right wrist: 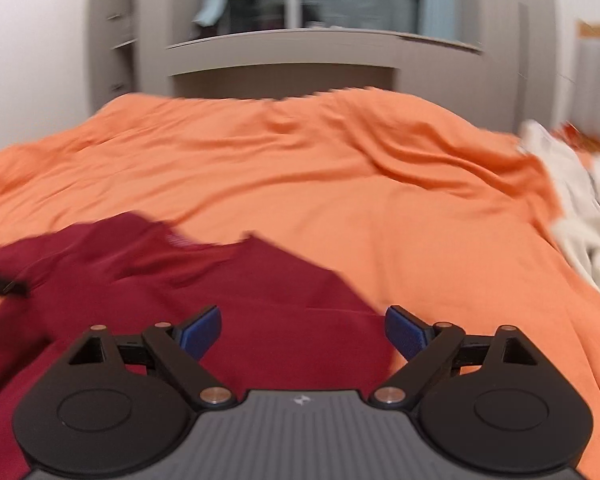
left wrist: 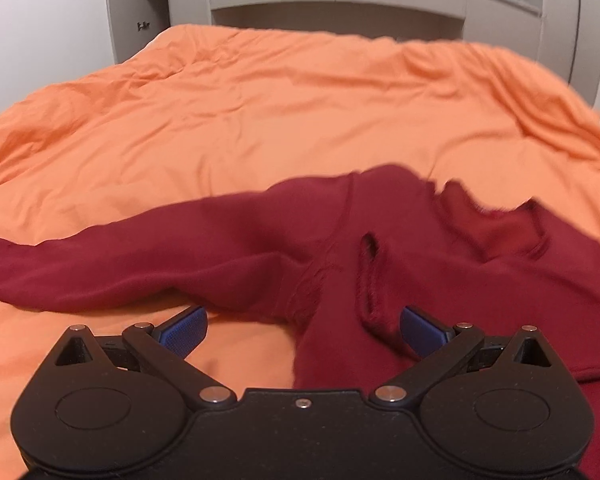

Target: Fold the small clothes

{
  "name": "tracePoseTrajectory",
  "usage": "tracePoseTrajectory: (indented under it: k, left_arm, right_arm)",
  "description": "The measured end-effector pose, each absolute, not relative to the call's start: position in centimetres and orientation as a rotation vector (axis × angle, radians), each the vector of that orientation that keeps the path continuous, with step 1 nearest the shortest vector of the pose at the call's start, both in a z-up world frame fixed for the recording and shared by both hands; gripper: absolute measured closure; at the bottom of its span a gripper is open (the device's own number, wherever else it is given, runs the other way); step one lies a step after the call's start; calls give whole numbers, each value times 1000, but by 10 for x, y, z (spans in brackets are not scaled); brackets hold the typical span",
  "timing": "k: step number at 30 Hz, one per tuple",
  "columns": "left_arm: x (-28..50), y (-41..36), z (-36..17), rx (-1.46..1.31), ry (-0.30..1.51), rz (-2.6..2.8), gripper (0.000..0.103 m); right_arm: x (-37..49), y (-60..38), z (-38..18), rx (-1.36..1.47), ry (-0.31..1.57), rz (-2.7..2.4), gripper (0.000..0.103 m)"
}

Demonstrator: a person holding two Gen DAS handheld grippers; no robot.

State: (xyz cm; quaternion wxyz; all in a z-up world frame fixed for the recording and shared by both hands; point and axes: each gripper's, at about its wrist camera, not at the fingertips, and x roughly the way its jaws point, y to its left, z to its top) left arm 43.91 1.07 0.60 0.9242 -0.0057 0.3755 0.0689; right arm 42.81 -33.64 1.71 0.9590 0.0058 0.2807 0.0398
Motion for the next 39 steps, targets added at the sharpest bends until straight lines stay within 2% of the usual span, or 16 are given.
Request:
tracePoseTrajectory:
  k: [3,6,8,12,14,16,17,23,27,30,34,39]
  left_arm:
    - [442,13,1,-7,798,159,1]
    - [443,18,-5,-20,829,171,1]
    - [445,20,-8,-29,844,176,1]
    - [448,22,-14,-31,878,184,1]
    - [448,22,-16,-29,882,185,1]
    - [447,21,-15,-24,880,185,1]
    - [447,21,-15,-21,880,185,1]
    - [446,19,-15,-11,887,165,0]
    - [447,4,-23,79,918,166,1]
    - [446,-1,-22,120,908,169,0]
    - [445,3,-20,96,912,164,1]
    - [438,6,-2,30,875,119,1]
  right_arm:
    - [443,-366,-1,126,595,38,14]
    - [450,-387,-19,229,606,-12,26]
    - [453,-399,-29,287,607,-37,40]
    - [458,-407,-42,355,628,-15,51]
    - [460,-408,-45,376,643,6,71]
    - [461,-407,-44,364,643,9,84]
    - [459,-406,-42,348,636,7,87]
    - [459,-405,-22,260,573,-49,92]
    - [461,-408,-33,238,600,-83,92]
    - [460,-404,-34,221,619,-79,86]
    - [446,-400,-21,171,608,-72,45]
    - [413,-387,-3,67,591,-45,19]
